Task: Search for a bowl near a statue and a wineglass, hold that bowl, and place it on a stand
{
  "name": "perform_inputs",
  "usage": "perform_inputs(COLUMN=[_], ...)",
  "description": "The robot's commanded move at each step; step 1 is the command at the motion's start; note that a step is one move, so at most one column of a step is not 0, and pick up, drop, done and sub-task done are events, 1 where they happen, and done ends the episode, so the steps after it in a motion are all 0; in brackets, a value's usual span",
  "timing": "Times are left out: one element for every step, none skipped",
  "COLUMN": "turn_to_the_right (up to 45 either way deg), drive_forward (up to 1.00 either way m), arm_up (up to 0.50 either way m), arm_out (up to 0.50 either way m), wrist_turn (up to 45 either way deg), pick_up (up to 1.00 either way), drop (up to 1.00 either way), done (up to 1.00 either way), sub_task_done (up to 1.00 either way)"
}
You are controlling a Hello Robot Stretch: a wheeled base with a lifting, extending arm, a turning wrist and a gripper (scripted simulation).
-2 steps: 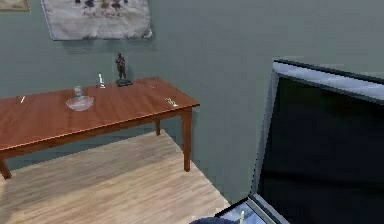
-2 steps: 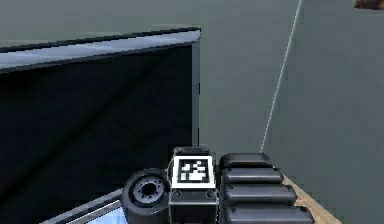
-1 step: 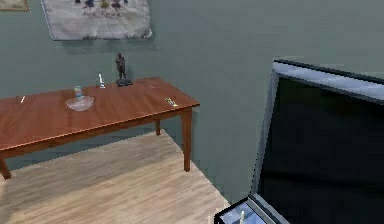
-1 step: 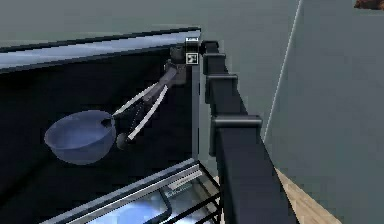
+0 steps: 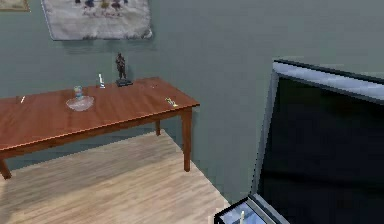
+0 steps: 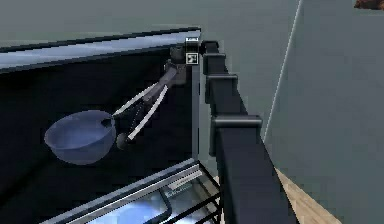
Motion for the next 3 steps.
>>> perform_inputs(turn_to_the_right=[0.0, 0.0, 0.0], drive_forward=[0.00, 0.00, 0.00], arm_up=[0.00, 0.00, 0.00], arm_out=[0.00, 0.00, -0.10], wrist_turn=[39.0, 0.0, 0.0], pick_up=[0.00, 0.00, 0.00], drop=[0.00, 1.00, 0.00], done=[0.00, 0.00, 0.00], sub_task_done=[0.00, 0.00, 0.00])
